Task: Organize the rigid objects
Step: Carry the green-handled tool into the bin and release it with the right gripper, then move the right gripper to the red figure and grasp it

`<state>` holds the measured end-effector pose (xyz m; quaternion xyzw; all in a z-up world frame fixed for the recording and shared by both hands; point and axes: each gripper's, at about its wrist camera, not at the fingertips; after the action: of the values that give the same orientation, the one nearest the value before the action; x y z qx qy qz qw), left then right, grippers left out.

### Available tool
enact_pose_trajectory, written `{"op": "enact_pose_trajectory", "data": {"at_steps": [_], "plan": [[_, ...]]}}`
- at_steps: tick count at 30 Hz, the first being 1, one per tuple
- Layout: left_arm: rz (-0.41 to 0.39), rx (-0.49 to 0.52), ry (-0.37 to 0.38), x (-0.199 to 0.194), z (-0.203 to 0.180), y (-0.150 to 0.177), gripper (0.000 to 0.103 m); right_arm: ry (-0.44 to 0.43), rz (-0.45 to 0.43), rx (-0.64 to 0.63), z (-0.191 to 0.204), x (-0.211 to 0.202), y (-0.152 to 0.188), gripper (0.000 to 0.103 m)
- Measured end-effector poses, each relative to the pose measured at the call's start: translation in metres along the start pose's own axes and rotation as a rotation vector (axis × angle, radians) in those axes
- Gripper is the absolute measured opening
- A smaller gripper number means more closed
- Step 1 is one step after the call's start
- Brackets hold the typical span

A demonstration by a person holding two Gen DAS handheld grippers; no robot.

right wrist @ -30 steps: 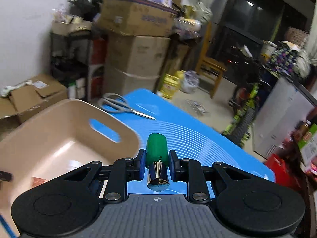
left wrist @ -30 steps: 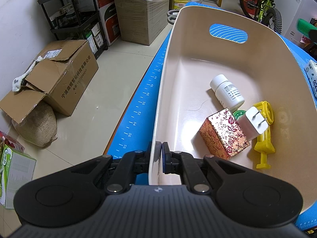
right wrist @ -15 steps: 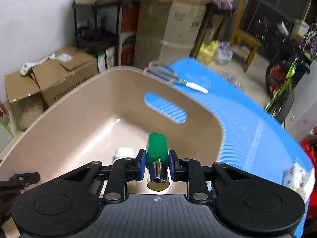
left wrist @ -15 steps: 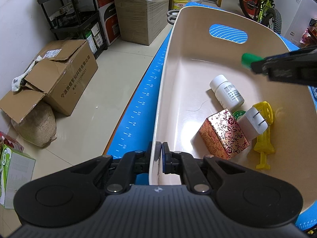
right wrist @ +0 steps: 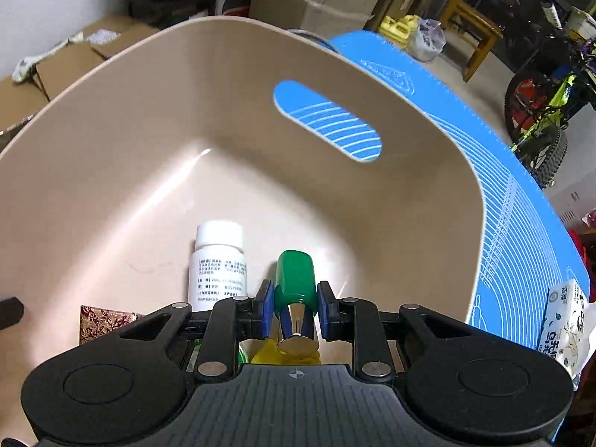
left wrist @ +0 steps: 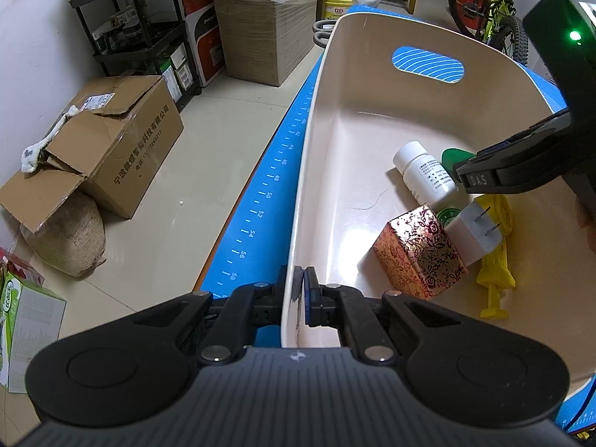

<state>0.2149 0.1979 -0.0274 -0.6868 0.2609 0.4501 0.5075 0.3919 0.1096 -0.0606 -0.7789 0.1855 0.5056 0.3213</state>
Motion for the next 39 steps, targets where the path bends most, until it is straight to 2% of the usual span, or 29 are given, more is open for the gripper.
{"op": "enact_pose_trajectory", "data": {"at_steps": [5,8,13,15,16,21,26,34,39], "plan": [[-0.002,0.002,-0.004,0.000,-0.001,-0.001,0.009,0.015,0.048,-0.034,0.009,0.005,-0.007,0.033],[-0.003,0.002,-0.006,0.000,-0.003,0.000,0.009,0.013,0.068,-0.034,0.010,0.007,-0.009,0.045],[-0.003,0.000,-0.004,0.000,-0.002,0.000,0.009,-0.014,-0.037,-0.010,0.007,-0.018,-0.004,0.059],[-0.003,0.000,-0.004,0.000,-0.002,0.000,0.009,-0.002,-0.089,-0.018,0.010,-0.033,0.000,0.073],[-0.003,0.000,-0.004,0.000,-0.002,0.000,0.009,0.012,-0.118,-0.023,0.011,-0.042,0.002,0.076],[-0.002,-0.002,-0.003,0.000,-0.003,0.000,0.009,0.042,-0.211,0.010,0.001,-0.079,0.014,0.077],[-0.002,-0.003,-0.002,0.000,-0.003,0.000,0.009,0.082,-0.254,0.107,-0.036,-0.104,0.025,0.077],[-0.003,-0.005,-0.001,-0.001,-0.003,-0.001,0.009,0.139,-0.199,0.289,-0.106,-0.100,0.068,0.080],[-0.002,-0.005,0.000,-0.001,-0.003,-0.001,0.009,0.202,-0.140,0.289,-0.123,-0.077,0.097,0.080]]}}
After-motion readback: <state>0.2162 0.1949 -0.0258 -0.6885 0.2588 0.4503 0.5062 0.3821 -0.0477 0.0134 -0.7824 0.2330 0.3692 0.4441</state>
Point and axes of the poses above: each gripper's, at about its wrist camera, not at the fingertips, and x roughly the way its jaws point, z to its left, y to its underside, and after that the axes turned 12 degrees about -x, right-handed
